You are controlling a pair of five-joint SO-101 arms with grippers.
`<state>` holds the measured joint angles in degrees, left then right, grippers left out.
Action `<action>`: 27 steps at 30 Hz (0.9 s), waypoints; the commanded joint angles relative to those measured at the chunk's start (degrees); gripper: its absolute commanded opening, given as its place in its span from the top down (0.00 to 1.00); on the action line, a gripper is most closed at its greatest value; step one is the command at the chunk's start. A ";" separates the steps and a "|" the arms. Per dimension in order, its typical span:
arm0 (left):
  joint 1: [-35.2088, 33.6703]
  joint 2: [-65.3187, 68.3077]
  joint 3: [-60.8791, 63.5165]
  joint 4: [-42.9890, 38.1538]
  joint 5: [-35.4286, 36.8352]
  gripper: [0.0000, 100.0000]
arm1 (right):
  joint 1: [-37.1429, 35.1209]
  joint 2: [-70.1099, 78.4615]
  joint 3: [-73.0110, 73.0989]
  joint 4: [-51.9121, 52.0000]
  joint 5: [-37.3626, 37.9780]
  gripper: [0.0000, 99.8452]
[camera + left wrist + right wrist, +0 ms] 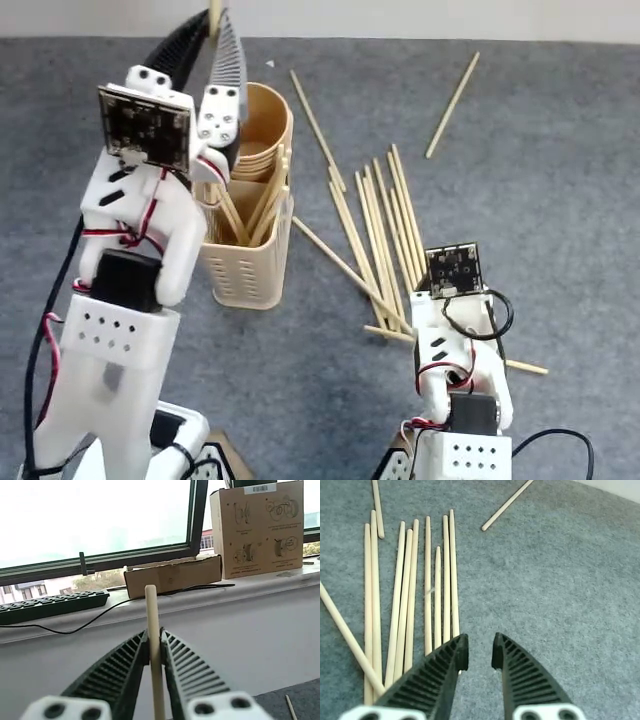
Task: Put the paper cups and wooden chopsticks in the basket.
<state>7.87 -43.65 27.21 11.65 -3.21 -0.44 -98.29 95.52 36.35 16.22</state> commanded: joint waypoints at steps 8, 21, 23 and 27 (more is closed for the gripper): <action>-1.98 -5.32 -3.38 2.37 0.79 0.88 | -0.84 -0.66 7.08 0.31 -0.53 0.91; -23.34 -4.70 -19.65 18.90 0.53 0.96 | -0.66 -0.66 7.08 1.54 -0.44 0.91; -29.23 -2.51 -25.36 29.54 0.53 0.95 | -0.66 -0.66 7.08 1.98 -0.35 0.91; -39.34 6.81 -38.11 53.63 0.44 0.93 | -0.66 -0.66 6.99 2.86 2.46 0.91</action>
<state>-24.66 -42.77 -1.36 47.34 -3.21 -0.44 -98.29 95.52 38.55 17.36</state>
